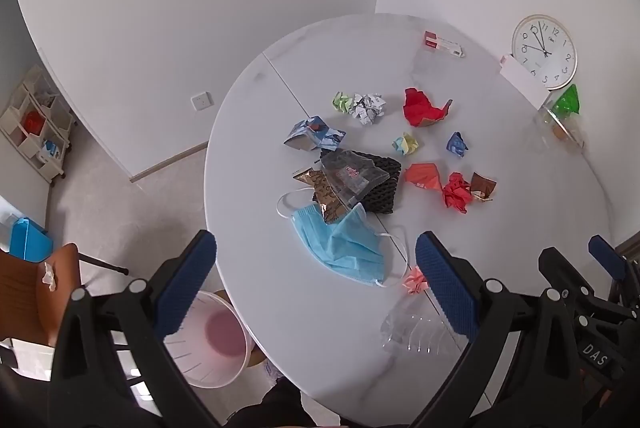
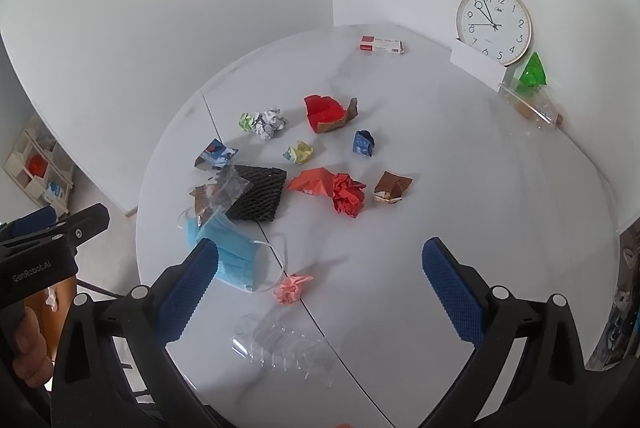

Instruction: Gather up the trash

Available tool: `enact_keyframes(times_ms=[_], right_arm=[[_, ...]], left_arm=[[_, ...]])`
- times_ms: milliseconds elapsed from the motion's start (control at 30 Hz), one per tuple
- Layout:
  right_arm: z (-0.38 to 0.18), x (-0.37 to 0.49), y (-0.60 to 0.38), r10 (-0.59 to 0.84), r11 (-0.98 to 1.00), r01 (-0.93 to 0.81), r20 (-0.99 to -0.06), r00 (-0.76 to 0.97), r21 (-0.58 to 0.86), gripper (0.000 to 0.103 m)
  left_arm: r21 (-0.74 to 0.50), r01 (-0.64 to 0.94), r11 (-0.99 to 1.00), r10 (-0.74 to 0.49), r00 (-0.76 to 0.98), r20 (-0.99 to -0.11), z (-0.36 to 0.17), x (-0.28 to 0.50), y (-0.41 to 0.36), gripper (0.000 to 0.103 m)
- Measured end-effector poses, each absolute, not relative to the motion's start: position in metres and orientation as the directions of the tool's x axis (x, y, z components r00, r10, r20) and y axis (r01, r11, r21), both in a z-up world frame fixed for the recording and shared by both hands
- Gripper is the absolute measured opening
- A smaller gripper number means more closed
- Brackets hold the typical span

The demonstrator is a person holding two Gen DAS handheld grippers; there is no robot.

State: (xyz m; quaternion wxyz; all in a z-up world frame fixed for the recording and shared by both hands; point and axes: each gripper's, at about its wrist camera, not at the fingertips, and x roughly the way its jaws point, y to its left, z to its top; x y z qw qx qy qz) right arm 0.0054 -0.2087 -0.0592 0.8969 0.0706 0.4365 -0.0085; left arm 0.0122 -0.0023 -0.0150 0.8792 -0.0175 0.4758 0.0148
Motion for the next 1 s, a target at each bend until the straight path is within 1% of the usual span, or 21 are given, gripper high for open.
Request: enact_keyframes(times_ms=[1000], right_arm=[[-0.064,0.004,-0.201,0.043,0.993,0.065,-0.793,0.608,0.103,0.101]], left_arm=[[-0.021,-0.046,0.999,0.007,0.541,-0.841,-0.018,0.004,-0.001,0.095]])
